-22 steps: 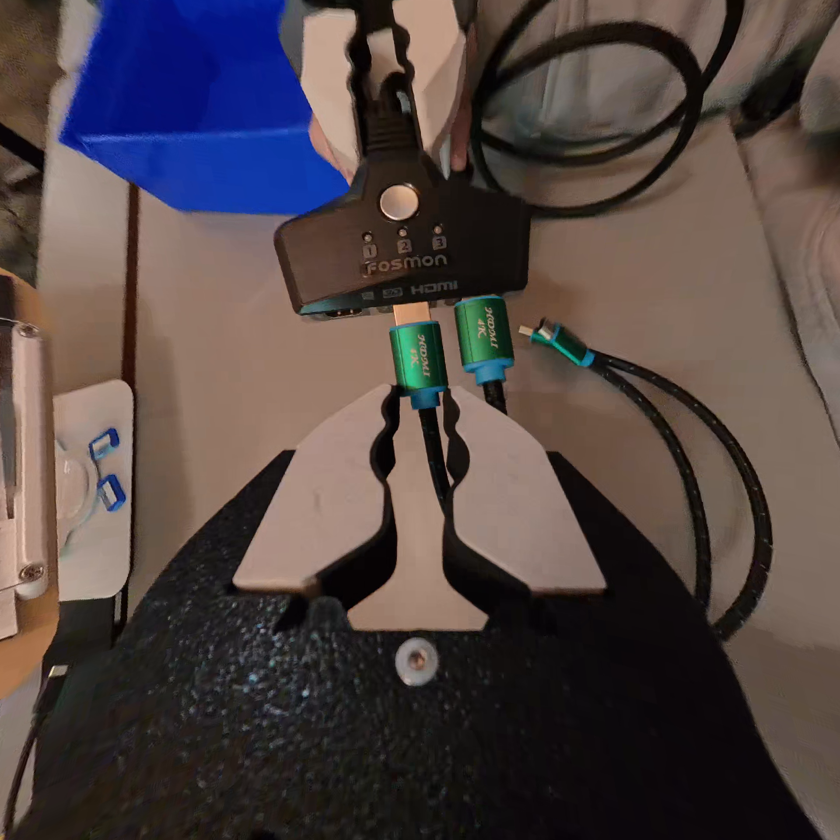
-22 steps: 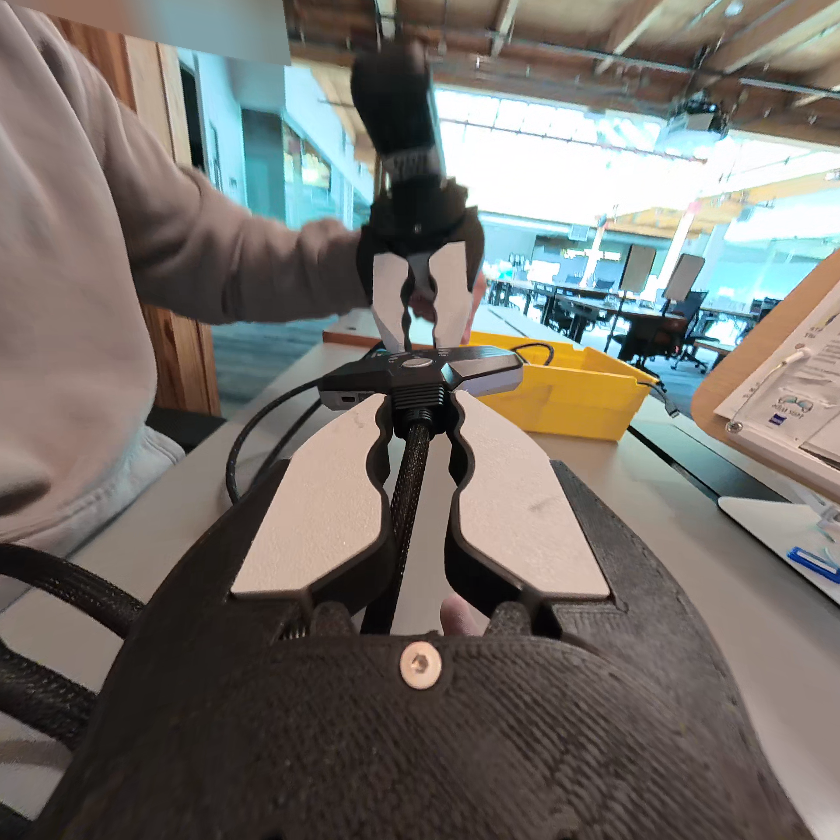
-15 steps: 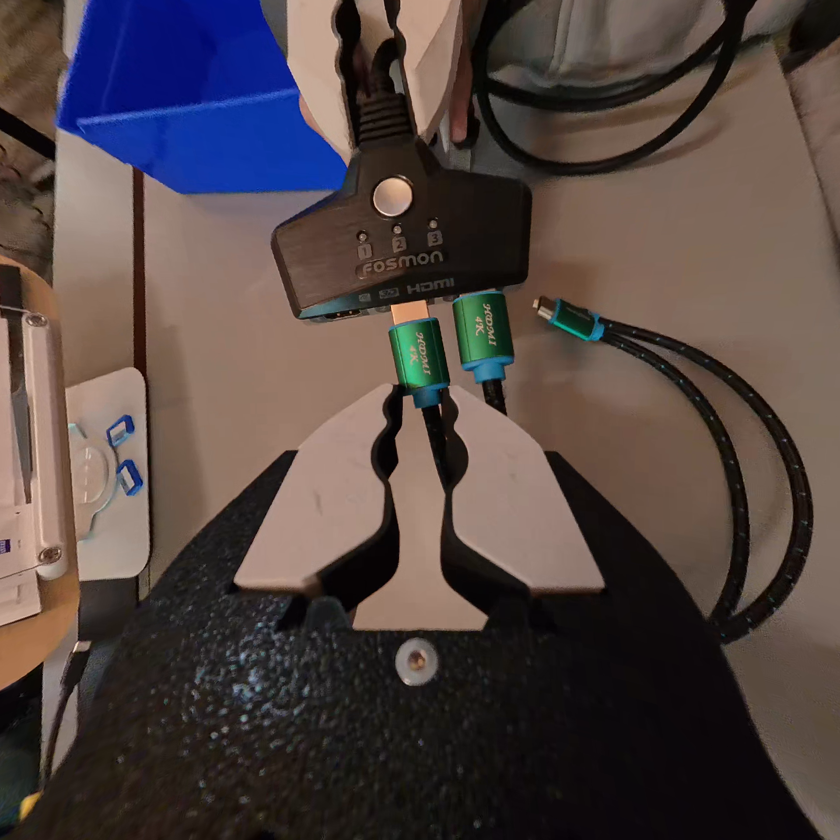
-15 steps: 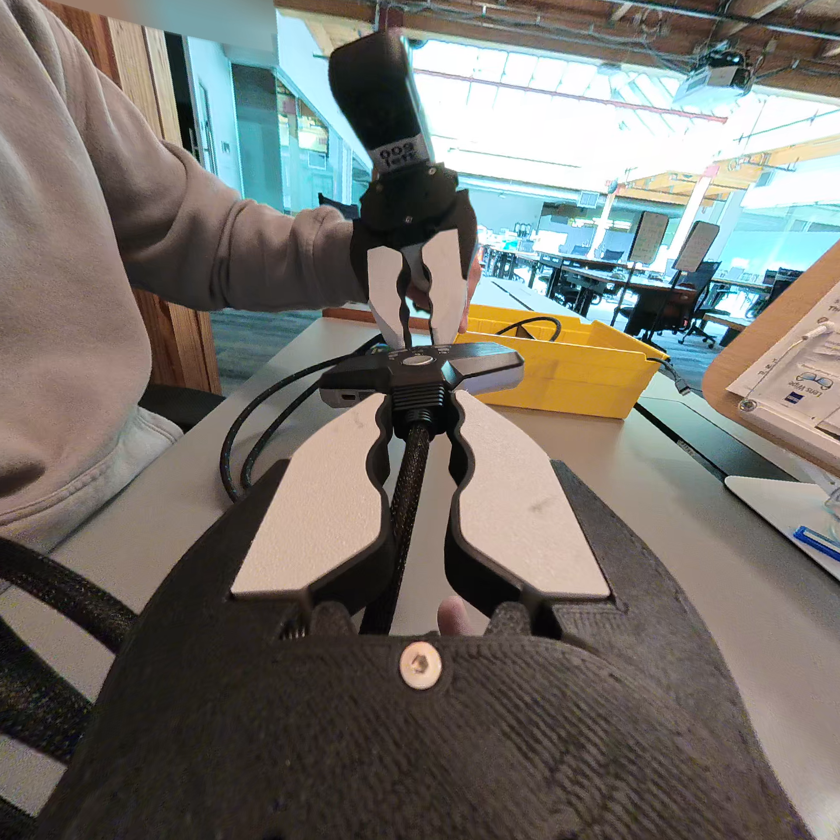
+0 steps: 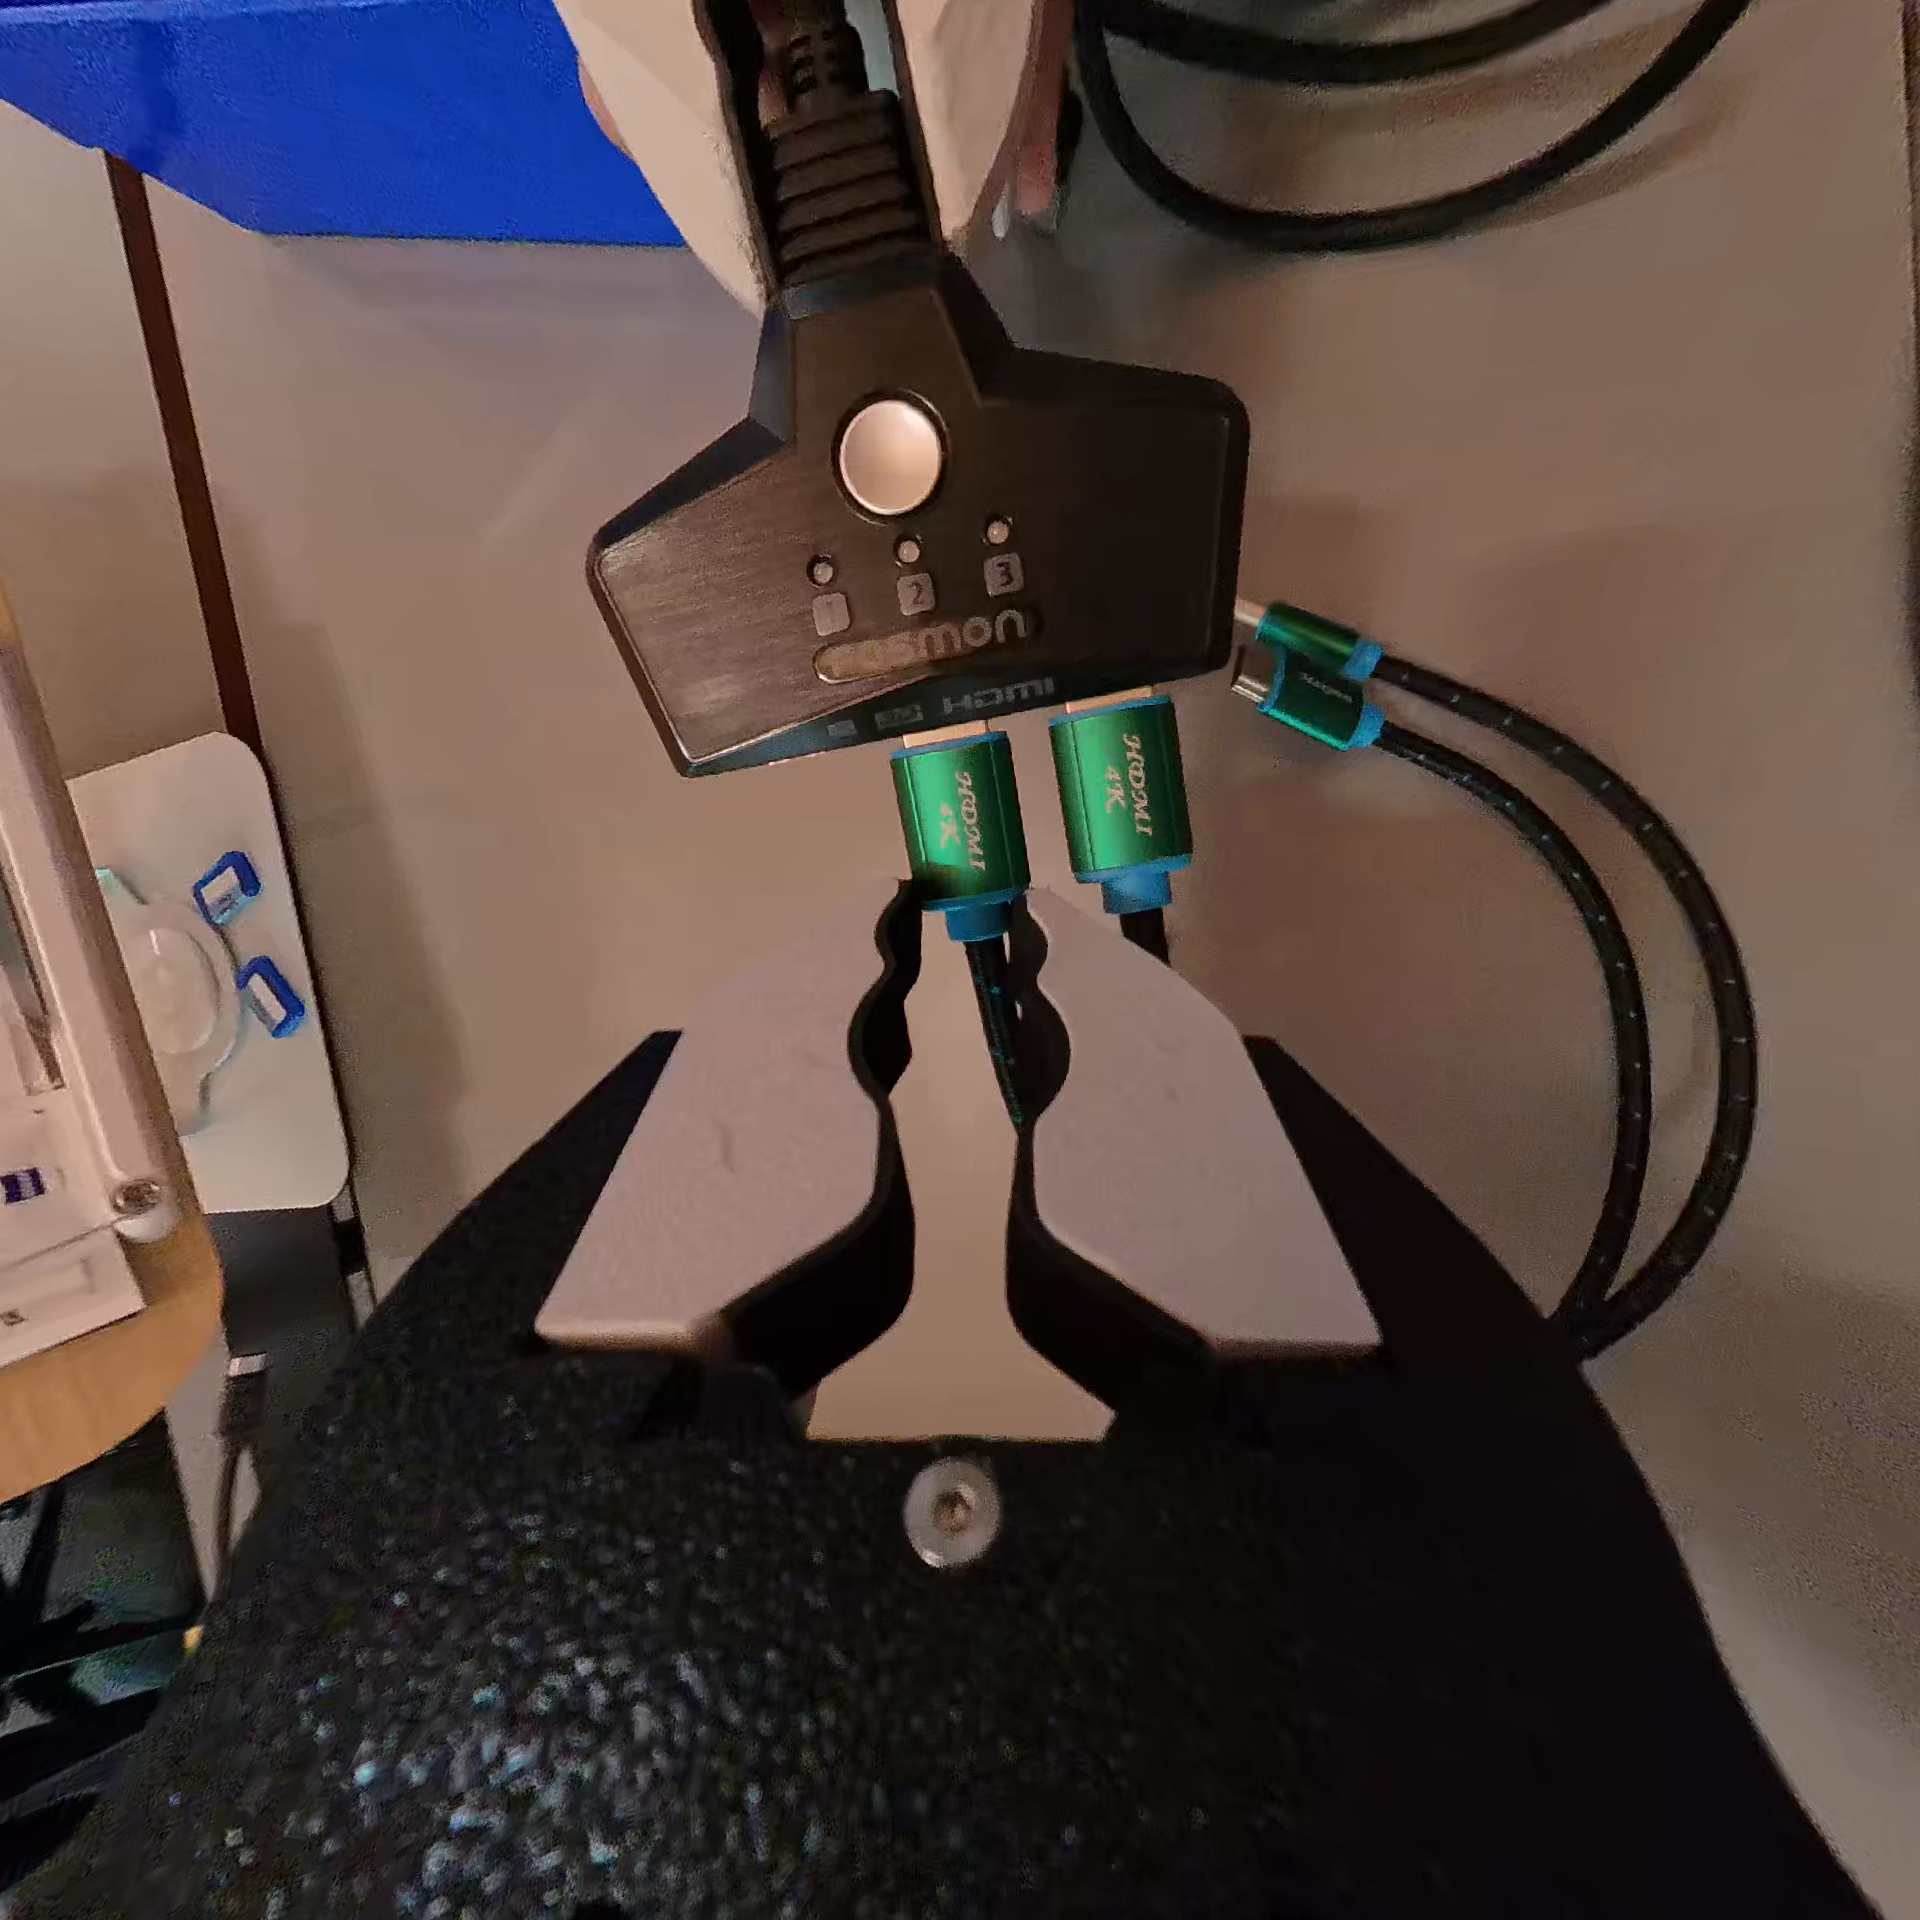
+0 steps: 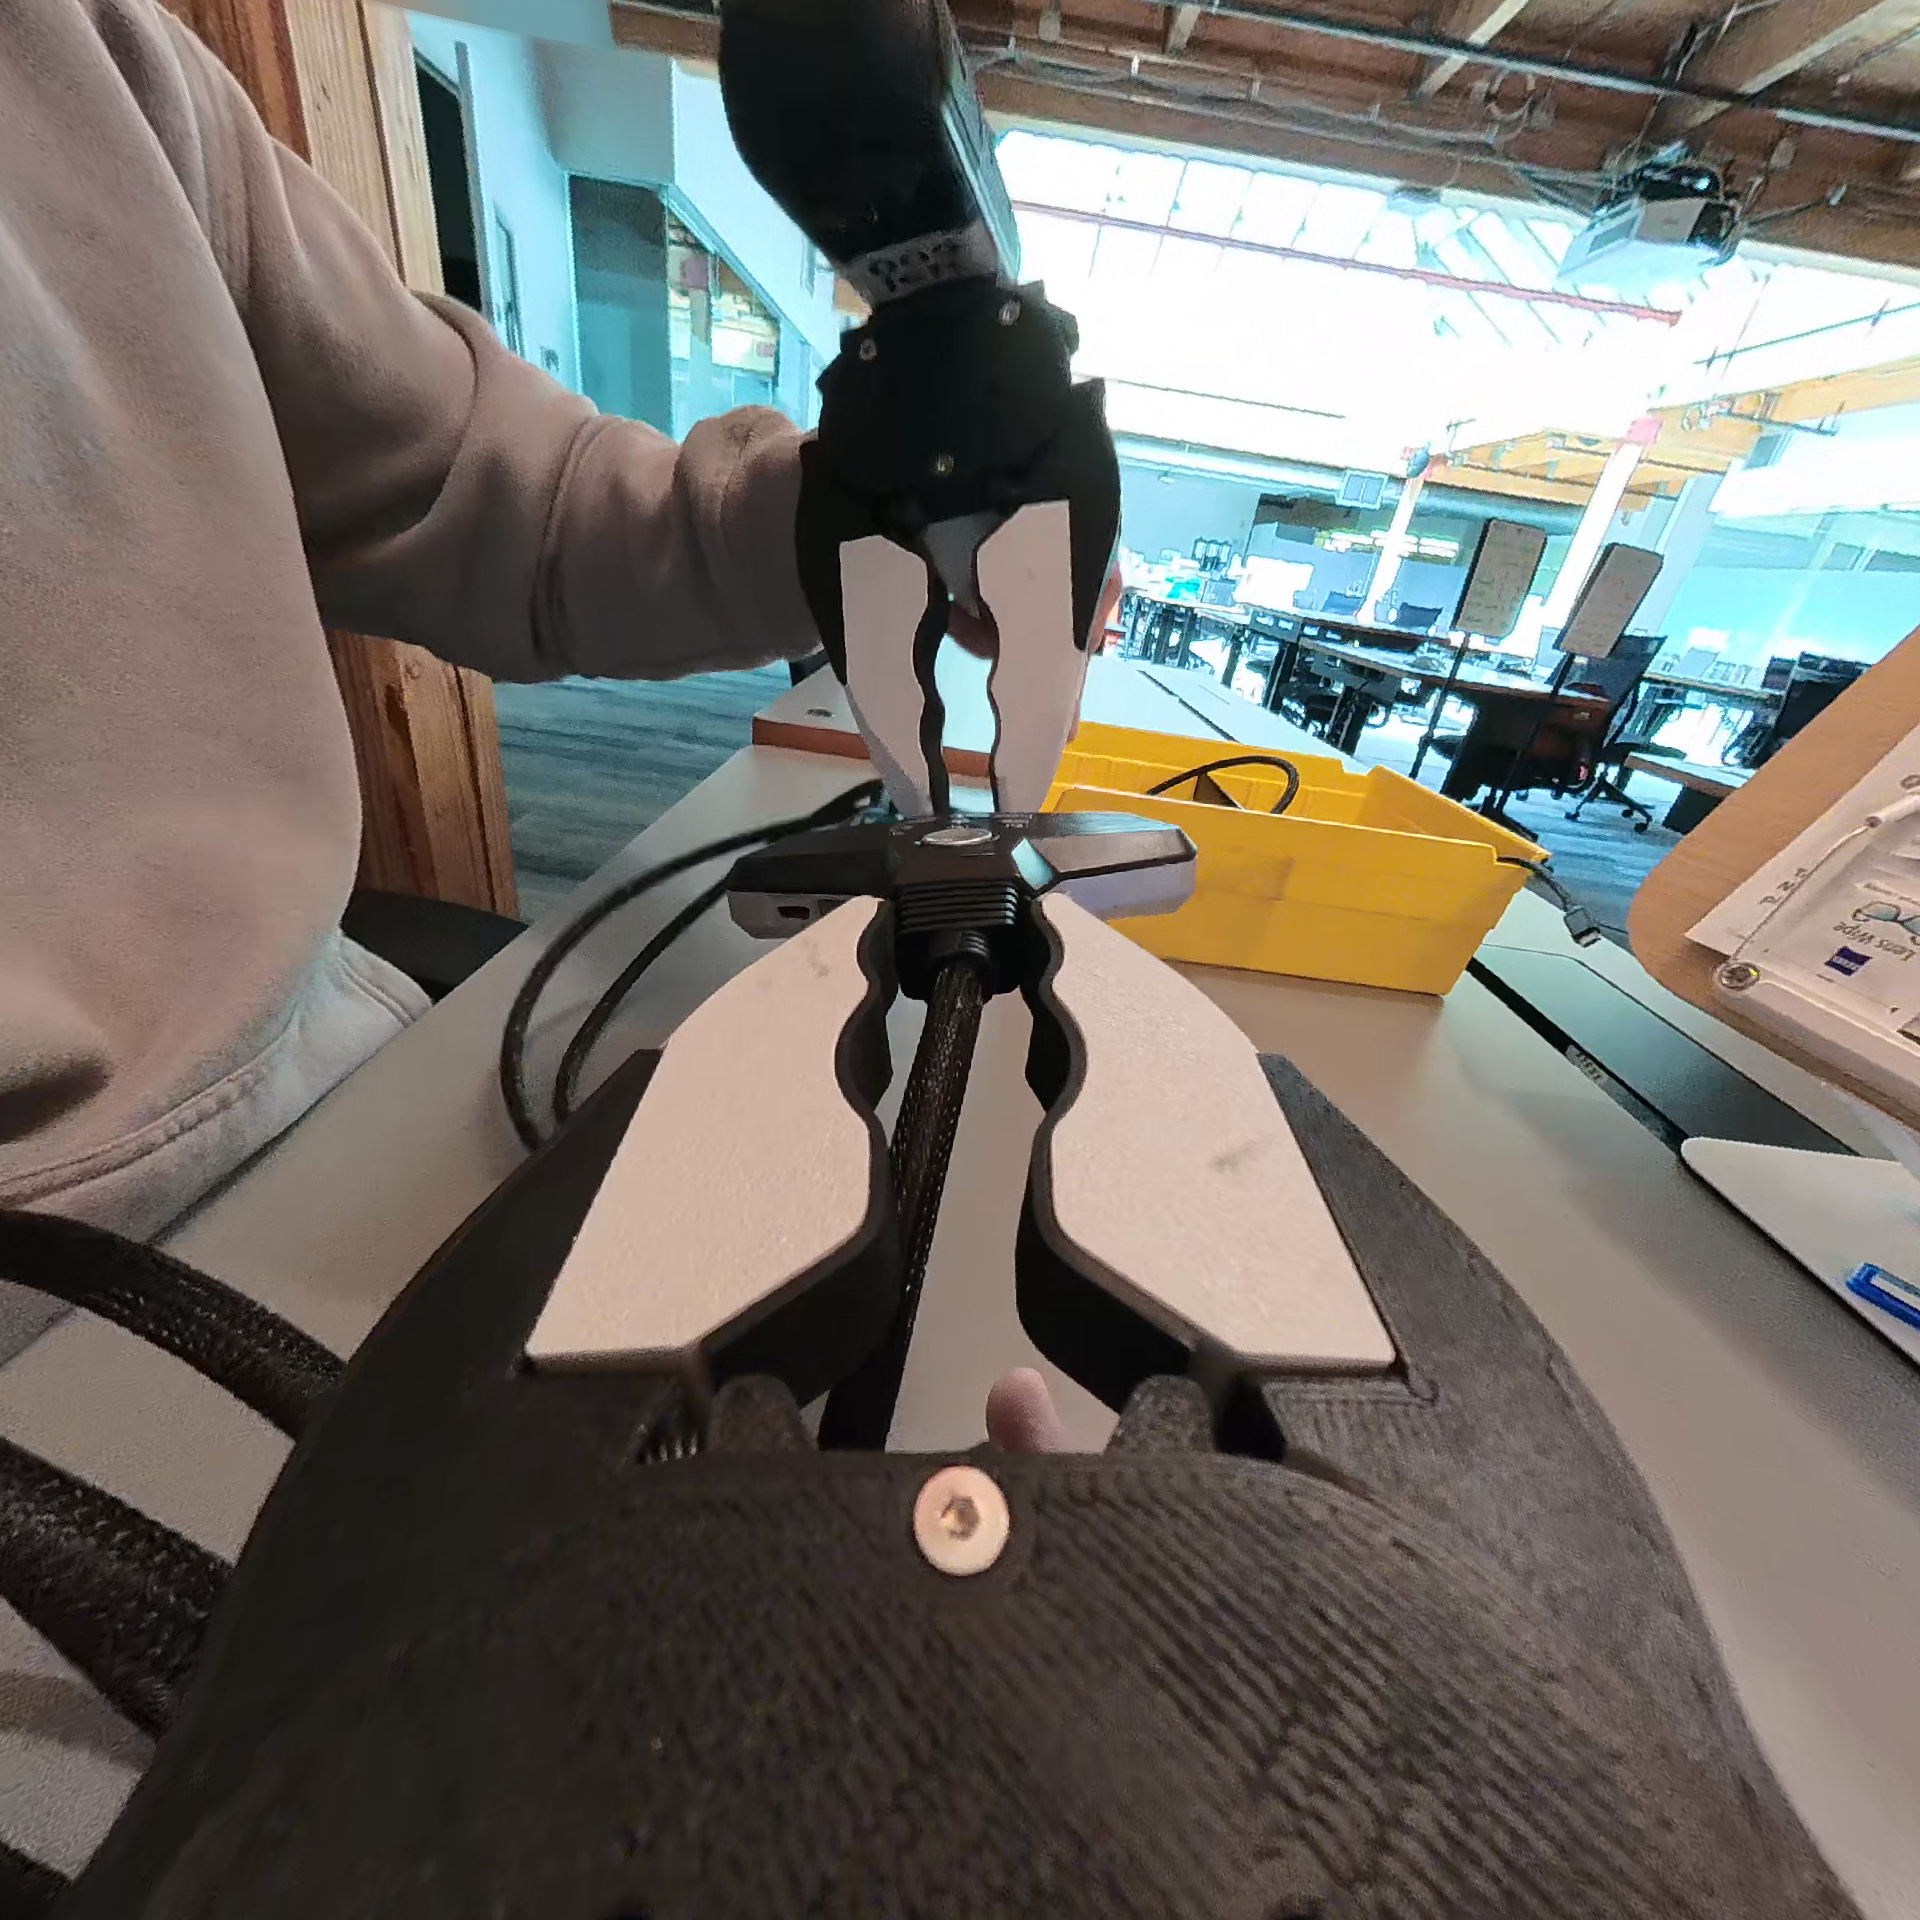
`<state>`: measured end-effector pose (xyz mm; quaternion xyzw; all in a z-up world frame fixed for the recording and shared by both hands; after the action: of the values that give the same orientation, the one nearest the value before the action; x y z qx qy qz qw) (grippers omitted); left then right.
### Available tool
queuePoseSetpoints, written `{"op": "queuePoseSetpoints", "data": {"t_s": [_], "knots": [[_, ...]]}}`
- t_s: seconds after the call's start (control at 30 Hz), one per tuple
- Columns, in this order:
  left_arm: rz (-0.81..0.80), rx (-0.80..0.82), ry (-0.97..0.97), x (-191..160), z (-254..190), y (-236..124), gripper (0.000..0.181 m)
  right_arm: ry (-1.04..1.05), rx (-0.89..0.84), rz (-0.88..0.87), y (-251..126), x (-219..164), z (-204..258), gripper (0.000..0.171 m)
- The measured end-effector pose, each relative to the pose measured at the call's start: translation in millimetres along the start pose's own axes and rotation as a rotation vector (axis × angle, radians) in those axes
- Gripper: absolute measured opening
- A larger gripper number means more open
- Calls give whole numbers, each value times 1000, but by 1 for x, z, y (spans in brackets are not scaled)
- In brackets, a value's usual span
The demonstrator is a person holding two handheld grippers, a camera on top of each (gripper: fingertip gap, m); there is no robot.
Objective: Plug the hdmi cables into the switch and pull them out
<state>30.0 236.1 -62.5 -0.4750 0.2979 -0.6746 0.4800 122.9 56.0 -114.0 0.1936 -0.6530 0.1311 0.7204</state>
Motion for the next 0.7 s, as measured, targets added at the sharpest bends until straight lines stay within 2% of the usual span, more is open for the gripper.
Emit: {"op": "queuePoseSetpoints", "data": {"t_s": [0.03, 0.17, 0.33, 0.37, 0.43, 0.53, 0.6, 0.7], "knots": [[-14, 5, -11, 0, -2, 0, 15, 2, 7, -10, 0, 1, 1, 23], [-33, 6, -19, -5, -5, 2, 15, 12, 21, -20, 4, 0, 0, 23], [-207, -28, -51, -2, -7, -17, 17, -6, 57, -75, 2, 4, 7, 23], [-254, -9, -69, -4, -6, -24, 25, -20, 59, -93, 4, 7, 10, 23], [-390, 96, -145, -11, 0, -44, 41, -59, 49, -126, 4, 16, 13, 22], [-646, 337, -295, -34, 6, -81, 56, -121, -13, -198, -5, 35, 15, 22], [-757, 574, -397, -58, 6, -106, 56, -176, -81, -246, -15, 52, 14, 23], [-745, 857, -523, -98, -4, -128, 48, -297, -226, -274, -38, 85, 15, 22]]}}
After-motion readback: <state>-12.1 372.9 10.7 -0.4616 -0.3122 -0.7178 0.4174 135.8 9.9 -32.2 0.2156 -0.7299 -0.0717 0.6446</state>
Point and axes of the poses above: each gripper's, where its closed fingertips meet, y out along the fingers, x out of its top, z = x × y across the jaws, the point moved 8 cm from there along -y, back along the fingers, and after that the axes turned 12 degrees about y, right-handed, at the moved point
